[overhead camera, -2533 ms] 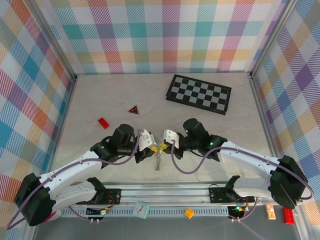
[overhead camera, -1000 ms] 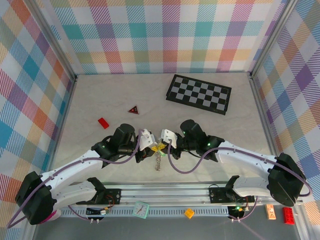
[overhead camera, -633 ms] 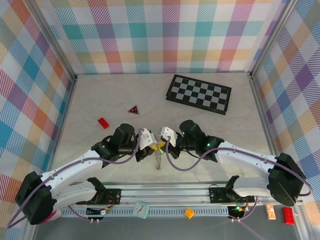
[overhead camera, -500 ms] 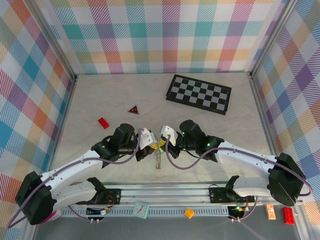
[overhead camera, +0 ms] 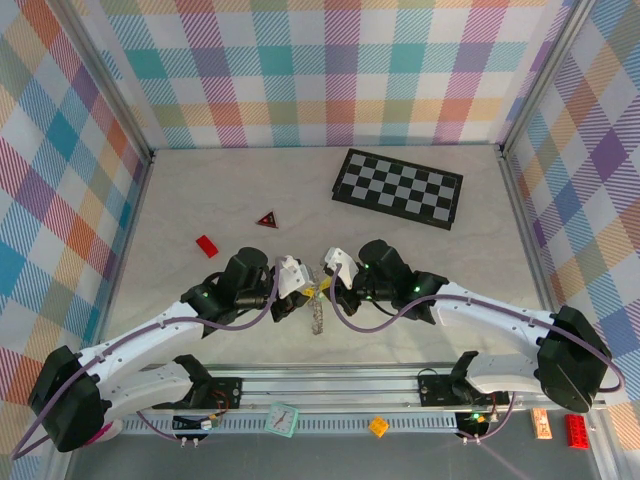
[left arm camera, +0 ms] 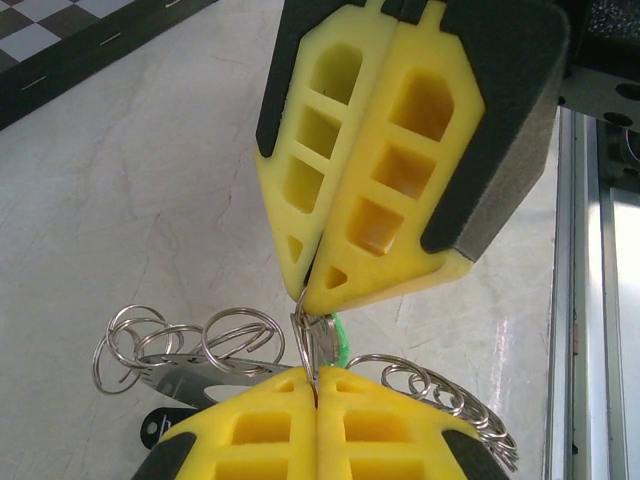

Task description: Put the keys on the keyring

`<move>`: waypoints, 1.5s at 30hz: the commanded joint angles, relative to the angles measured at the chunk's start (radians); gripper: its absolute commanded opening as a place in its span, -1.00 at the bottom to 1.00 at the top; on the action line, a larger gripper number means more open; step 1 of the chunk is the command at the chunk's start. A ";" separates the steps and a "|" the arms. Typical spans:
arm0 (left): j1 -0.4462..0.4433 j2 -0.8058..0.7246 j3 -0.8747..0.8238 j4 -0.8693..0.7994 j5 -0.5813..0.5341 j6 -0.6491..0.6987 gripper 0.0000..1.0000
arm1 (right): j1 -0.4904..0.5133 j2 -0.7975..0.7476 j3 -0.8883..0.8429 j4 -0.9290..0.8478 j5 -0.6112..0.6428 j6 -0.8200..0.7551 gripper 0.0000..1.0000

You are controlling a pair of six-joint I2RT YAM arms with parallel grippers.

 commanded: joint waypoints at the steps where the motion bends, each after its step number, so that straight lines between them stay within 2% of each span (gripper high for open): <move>1: -0.021 -0.021 -0.020 0.028 0.014 -0.003 -1.00 | -0.006 -0.027 0.015 0.014 0.017 0.010 -1.00; 8: -0.028 -0.060 -0.073 0.137 -0.001 -0.057 -1.00 | -0.006 -0.036 0.006 0.010 0.019 0.014 -1.00; 15: -0.031 -0.083 -0.100 0.169 -0.013 -0.067 -1.00 | -0.007 -0.005 0.002 -0.003 -0.003 0.034 -0.99; 19: -0.032 -0.080 -0.104 0.178 -0.009 -0.069 -1.00 | -0.007 0.006 0.011 -0.021 0.000 0.021 -0.55; 22: -0.032 -0.078 -0.109 0.183 -0.004 -0.069 -1.00 | -0.010 -0.022 0.011 -0.038 0.023 0.000 -0.29; 25: -0.033 -0.078 -0.115 0.188 -0.001 -0.062 -1.00 | -0.025 -0.081 0.001 -0.053 0.018 -0.104 -0.20; 28: -0.034 -0.083 -0.131 0.213 0.013 -0.047 -1.00 | -0.038 -0.143 -0.033 -0.047 -0.057 -0.232 -0.12; 37: -0.035 -0.099 -0.176 0.311 0.060 -0.002 -1.00 | -0.061 -0.100 -0.026 -0.067 -0.253 -0.405 -0.22; 45: -0.035 -0.106 -0.192 0.338 0.093 0.006 -1.00 | -0.061 -0.027 -0.002 -0.039 -0.263 -0.421 -0.32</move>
